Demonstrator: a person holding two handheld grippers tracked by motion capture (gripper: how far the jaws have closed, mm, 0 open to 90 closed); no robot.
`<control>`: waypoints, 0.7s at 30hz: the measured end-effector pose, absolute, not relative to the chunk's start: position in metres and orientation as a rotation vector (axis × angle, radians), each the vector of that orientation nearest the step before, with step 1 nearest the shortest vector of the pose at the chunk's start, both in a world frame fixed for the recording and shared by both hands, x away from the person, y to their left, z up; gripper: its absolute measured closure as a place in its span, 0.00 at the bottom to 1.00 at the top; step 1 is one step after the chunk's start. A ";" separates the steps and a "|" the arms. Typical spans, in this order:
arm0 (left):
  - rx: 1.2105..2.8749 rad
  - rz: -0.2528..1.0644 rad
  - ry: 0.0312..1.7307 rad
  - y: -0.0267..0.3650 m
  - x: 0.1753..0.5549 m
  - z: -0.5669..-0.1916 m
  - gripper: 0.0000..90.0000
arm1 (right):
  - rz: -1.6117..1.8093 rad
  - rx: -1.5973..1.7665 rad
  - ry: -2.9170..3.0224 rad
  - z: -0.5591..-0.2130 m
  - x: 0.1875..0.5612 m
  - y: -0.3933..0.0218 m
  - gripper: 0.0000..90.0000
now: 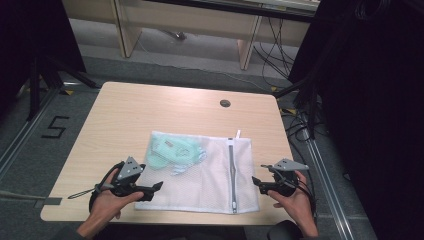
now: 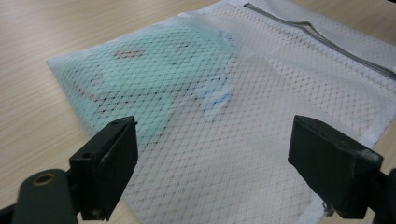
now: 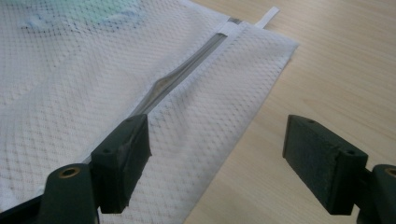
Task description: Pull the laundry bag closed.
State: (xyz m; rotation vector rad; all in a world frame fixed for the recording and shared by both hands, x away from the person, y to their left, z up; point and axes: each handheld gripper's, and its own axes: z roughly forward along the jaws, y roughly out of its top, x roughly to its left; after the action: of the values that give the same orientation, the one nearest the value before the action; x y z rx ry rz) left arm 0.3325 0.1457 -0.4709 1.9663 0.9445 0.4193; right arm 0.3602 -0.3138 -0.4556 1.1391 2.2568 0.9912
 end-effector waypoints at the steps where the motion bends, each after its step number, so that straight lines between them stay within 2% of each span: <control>1: 1.957 0.418 0.954 0.145 0.332 -0.471 0.17 | 0.990 1.160 2.267 -0.455 0.359 -0.313 0.26; 9: 2.000 0.426 0.925 0.147 0.333 -0.471 0.18 | 0.992 1.099 2.305 -0.458 0.360 -0.310 0.23; 12: 1.969 0.405 0.933 0.145 0.333 -0.472 0.18 | 0.985 1.082 2.338 -0.458 0.359 -0.309 0.23; 14: 1.968 0.407 0.943 0.144 0.333 -0.471 0.18 | 1.003 1.062 2.380 -0.459 0.358 -0.307 0.30; 21: 1.965 0.408 0.943 0.145 0.333 -0.471 0.18 | 0.998 0.999 2.488 -0.461 0.354 -0.295 0.28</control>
State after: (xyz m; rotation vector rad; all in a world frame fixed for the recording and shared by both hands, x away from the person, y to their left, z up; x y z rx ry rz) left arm 0.3334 0.1453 -0.4706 1.9648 0.9426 0.4084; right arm 0.3541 -0.2948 -0.4610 0.9995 2.4875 0.9985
